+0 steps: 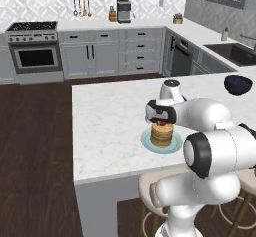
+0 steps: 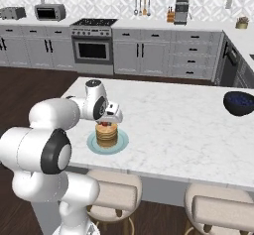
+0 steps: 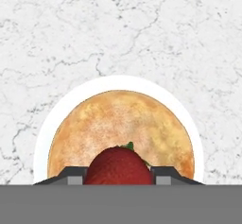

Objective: Take the strawberry from the fridge and place it on top of the pancake, located on the dining counter.

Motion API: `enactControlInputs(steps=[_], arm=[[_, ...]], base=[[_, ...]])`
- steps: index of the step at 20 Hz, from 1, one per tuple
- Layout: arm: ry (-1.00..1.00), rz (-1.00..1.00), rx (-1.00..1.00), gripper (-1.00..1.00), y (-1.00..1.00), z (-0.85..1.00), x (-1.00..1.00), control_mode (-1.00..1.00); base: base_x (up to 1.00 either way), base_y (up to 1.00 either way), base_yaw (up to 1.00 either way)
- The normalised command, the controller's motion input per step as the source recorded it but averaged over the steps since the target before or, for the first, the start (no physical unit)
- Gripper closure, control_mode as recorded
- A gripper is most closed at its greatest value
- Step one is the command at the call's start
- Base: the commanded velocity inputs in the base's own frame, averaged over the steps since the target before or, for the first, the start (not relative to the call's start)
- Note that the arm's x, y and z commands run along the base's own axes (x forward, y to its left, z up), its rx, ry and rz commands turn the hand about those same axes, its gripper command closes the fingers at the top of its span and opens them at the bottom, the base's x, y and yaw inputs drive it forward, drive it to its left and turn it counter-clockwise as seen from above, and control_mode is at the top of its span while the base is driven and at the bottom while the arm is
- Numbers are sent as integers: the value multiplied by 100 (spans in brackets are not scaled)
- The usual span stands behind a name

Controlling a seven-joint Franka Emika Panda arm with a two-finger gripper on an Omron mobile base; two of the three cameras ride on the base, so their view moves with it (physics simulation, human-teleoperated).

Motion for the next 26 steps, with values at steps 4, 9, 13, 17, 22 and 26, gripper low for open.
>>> enactControlInputs(steps=[4, 9, 13, 17, 22, 26], arm=[[0, 0, 0, -100, 0, 0, 0, -100], [0, 0, 0, -100, 0, 3, 0, -100], [0, 0, 0, -100, 0, 19, -1, -100], [-8, 0, 0, -100, 0, 69, -36, -100], [-28, 0, 1, -100, 0, 75, -93, -100], [-38, 0, 5, -100, 0, 77, -100, -100]], base=[[0, 0, 0], [0, 0, 0], [0, 0, 0], [0, 0, 0], [0, 0, 0], [0, 0, 0]])
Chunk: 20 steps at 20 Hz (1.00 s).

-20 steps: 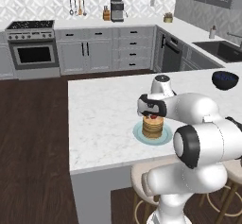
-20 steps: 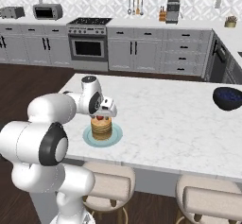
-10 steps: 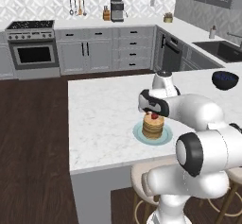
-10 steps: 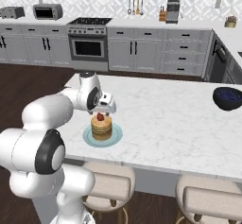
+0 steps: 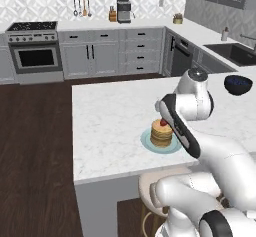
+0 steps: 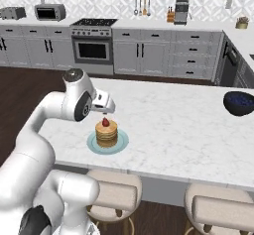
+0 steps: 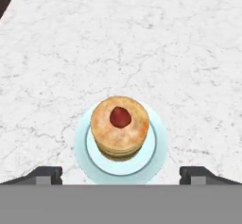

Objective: Take the strawberry from the fridge and place it on top of the pancake, located on the dining counter.

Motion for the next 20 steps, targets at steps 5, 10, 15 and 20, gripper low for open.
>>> enactControlInputs(steps=[5, 10, 15, 20], arm=[[-36, 0, 1, -100, 3, 91, -100, -100], [-8, 0, -7, -100, 27, 100, -54, -100], [12, 0, -20, -100, 37, 96, -5, -100], [27, -3, -27, -100, 58, 76, 0, -100]], base=[[0, 0, 0], [0, 0, 0], [0, 0, 0], [0, 0, 0]])
